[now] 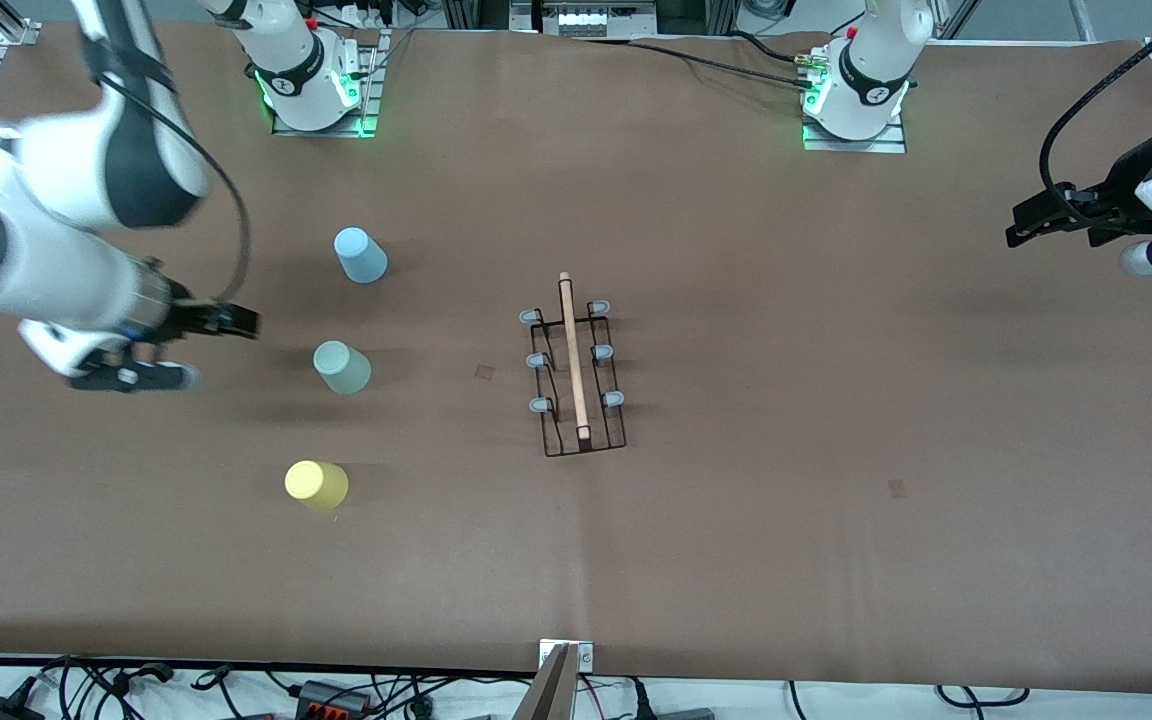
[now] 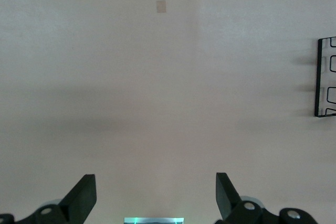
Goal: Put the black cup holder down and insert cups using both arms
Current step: 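Close the right gripper around the teal cup and lift it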
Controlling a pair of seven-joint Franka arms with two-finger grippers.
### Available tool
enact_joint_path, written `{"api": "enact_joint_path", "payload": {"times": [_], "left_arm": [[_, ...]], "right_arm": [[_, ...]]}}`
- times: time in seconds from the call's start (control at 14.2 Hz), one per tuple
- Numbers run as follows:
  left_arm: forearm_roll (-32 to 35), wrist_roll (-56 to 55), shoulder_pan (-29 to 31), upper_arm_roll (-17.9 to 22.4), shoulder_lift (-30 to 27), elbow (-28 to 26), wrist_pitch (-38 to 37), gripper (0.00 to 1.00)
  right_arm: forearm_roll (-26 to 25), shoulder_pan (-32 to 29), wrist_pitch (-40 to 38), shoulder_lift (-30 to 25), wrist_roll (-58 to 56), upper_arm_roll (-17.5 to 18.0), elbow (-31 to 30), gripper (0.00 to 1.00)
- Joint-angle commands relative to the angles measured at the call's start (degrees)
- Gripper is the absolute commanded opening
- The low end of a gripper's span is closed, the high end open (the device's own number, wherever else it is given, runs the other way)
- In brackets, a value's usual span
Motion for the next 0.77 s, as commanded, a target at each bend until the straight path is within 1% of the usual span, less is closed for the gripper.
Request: {"api": "enact_joint_path", "payload": {"times": [0.0, 0.21, 0.35, 0.56, 0.7], "left_arm": [[0.9, 0.4, 0.0, -0.3, 0.6, 1.5, -1.0, 1.0], [0.9, 0.5, 0.0, -0.3, 0.6, 1.4, -0.9, 1.0], [0.9, 0.4, 0.1, 0.1, 0.6, 1.7, -0.4, 1.0], [0.9, 0.1, 0.3, 0.4, 0.7, 1.7, -0.3, 1.0], [0.9, -0.1, 0.6, 0.4, 0.6, 1.6, -0.3, 1.0]], "right_arm": [[0.7, 1.5, 3.1, 4.5, 2.1, -0.4, 0.6, 1.0], [0.8, 2.8, 6.4, 8.4, 3.1, -0.4, 0.8, 1.0], [2.6, 4.6, 7.1, 10.3, 6.2, -0.4, 0.5, 1.0], [2.7, 6.1, 7.3, 11.8, 8.5, -0.4, -0.1, 1.0], [2.7, 5.6, 6.4, 11.1, 8.7, -0.5, -2.1, 1.0]]}}
